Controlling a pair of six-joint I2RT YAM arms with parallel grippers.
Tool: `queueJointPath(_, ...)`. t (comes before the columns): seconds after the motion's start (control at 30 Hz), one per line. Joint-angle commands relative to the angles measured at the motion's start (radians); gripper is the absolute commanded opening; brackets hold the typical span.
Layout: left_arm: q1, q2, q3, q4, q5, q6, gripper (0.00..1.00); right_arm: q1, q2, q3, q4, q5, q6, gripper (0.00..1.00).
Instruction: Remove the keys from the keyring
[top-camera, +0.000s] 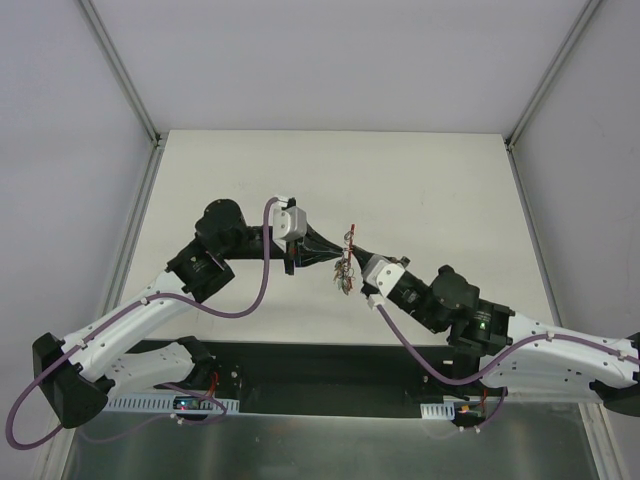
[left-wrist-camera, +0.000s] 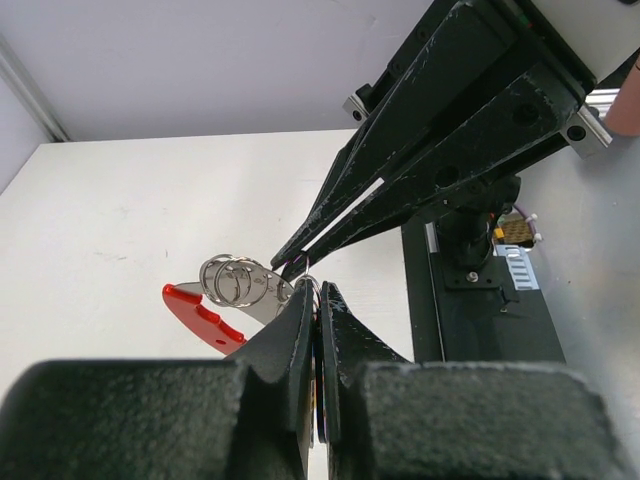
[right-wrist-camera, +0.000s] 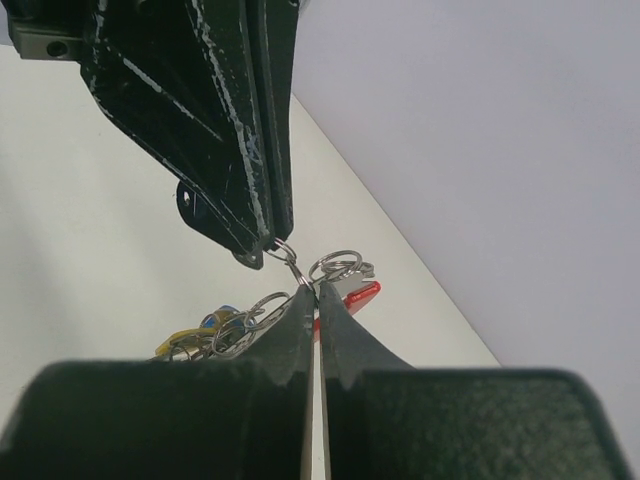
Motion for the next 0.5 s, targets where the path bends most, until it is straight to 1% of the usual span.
queueJointPath(0.0, -0.004, -0.019, -0.021, -0.085, 0.016, 0.047, 0.00, -0.032, -0.063, 0.036, 0.119, 0.156, -0.007, 0.00)
queueJointPath(0.33, -0.004, -0.014, -0.025, -0.130, -0.044, 0.116, 0.00, -0.041, -0.091, 0.028, 0.124, 0.141, 0.031, 0.00)
queueJointPath(0.47, -0.004, -0.010, -0.021, -0.134, -0.044, 0.119, 0.00, -0.044, -0.088, 0.028, 0.121, 0.138, 0.045, 0.00)
